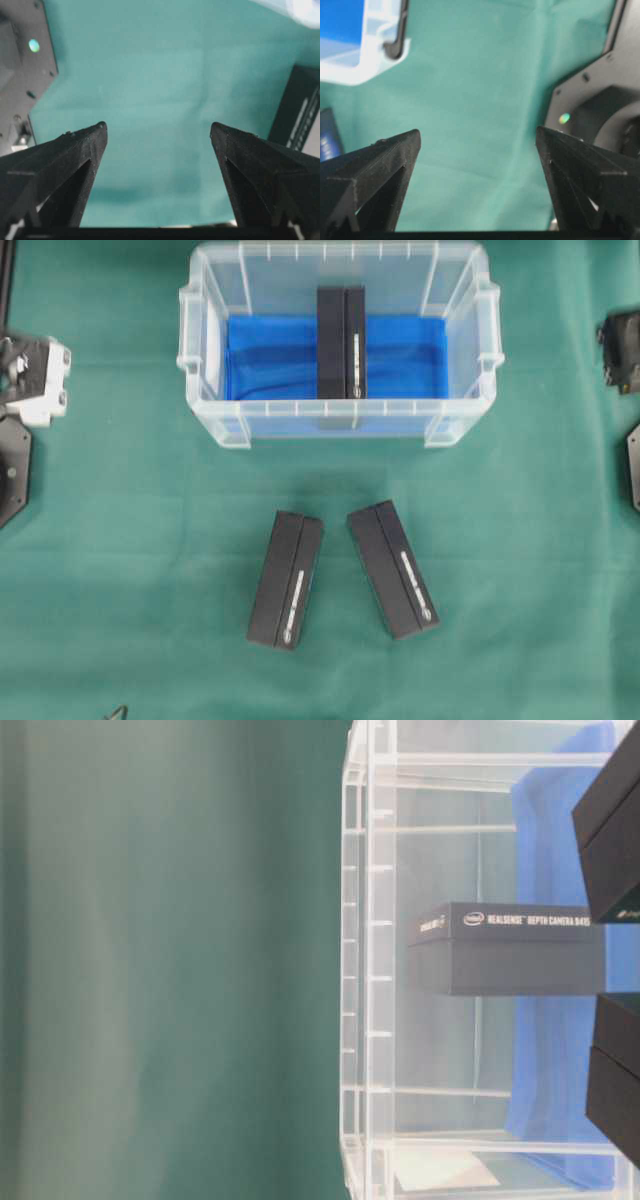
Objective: Take the box out of the case with both arms.
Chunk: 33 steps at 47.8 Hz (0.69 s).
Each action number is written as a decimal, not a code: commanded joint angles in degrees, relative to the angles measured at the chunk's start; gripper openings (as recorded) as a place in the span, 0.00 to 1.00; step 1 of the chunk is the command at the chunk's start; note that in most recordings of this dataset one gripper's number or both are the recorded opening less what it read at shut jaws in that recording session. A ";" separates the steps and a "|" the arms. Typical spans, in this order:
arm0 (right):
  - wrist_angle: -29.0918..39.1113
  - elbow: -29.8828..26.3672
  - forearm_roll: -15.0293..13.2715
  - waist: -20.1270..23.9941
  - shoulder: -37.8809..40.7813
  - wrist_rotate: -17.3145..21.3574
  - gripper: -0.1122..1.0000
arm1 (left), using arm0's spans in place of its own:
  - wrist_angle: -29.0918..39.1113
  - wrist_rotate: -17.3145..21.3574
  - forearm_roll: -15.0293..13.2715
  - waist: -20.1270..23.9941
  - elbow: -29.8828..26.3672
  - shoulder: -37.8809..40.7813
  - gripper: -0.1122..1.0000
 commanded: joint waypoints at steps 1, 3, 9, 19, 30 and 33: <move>-0.79 -0.53 -0.18 -4.66 -0.44 -2.99 0.92 | -0.09 3.34 0.09 4.22 -0.88 -0.18 0.82; -1.23 -0.53 -0.09 -6.59 -0.35 -4.83 0.92 | -0.09 5.19 0.09 5.98 -1.05 0.00 0.82; -2.90 -0.53 0.53 -11.69 -0.26 -9.58 0.92 | -0.09 9.23 0.00 10.55 -1.32 0.35 0.82; -4.04 -0.53 0.53 -15.56 0.35 -12.39 0.92 | -0.79 13.97 -0.09 16.61 -1.49 0.79 0.82; -5.27 -0.53 0.53 -16.88 1.05 -13.18 0.92 | -2.64 15.73 -0.09 19.42 -1.41 1.32 0.82; -5.27 -0.53 0.62 -16.88 1.32 -13.01 0.92 | -3.16 15.73 -0.09 19.42 -1.67 1.58 0.82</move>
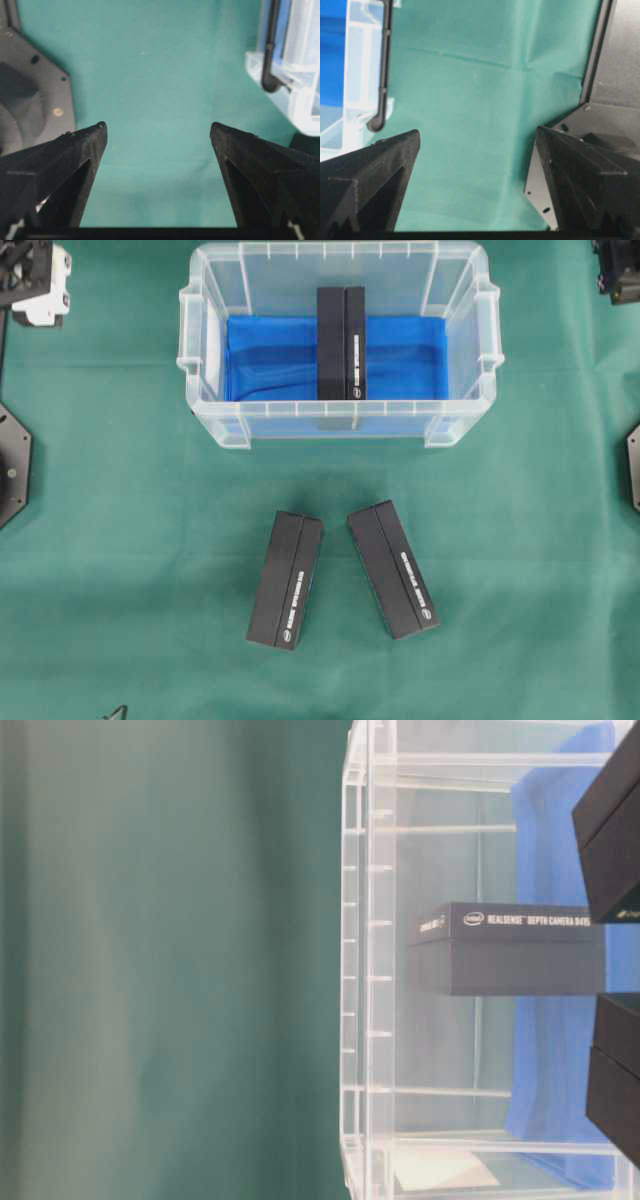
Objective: Take the box out of the case with both arms.
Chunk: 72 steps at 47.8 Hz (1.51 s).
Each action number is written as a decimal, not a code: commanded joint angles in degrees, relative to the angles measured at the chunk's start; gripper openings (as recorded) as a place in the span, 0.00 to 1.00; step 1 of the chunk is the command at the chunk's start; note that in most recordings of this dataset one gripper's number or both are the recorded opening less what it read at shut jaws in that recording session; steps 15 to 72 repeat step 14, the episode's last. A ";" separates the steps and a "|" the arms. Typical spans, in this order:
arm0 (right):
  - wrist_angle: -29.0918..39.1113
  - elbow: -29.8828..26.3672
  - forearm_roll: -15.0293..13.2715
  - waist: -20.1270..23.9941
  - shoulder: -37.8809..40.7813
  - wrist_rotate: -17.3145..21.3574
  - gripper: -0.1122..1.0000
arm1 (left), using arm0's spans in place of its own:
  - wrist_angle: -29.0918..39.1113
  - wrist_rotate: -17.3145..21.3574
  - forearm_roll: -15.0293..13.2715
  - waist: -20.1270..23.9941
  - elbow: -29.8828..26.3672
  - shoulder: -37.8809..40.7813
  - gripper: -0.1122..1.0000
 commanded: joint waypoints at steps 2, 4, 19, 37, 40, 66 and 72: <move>-0.35 -0.53 -0.09 -0.18 0.18 0.26 0.92 | -0.97 0.09 0.09 0.35 -1.58 0.35 0.82; -0.35 -0.53 -0.09 -0.18 0.44 0.35 0.92 | -1.14 0.09 0.09 0.53 -1.67 0.62 0.82; -0.35 -0.62 -0.09 -0.18 1.23 0.44 0.92 | -1.58 0.09 0.09 0.70 -2.55 1.93 0.82; -0.35 -0.62 -0.09 -0.18 1.23 0.44 0.92 | -1.58 0.09 0.09 0.70 -2.55 1.93 0.82; -0.35 -0.62 -0.09 -0.18 1.23 0.44 0.92 | -1.58 0.09 0.09 0.70 -2.55 1.93 0.82; -0.35 -0.62 -0.09 -0.18 1.23 0.44 0.92 | -1.58 0.09 0.09 0.70 -2.55 1.93 0.82; -0.35 -0.62 -0.09 -0.18 1.23 0.44 0.92 | -1.58 0.09 0.09 0.70 -2.55 1.93 0.82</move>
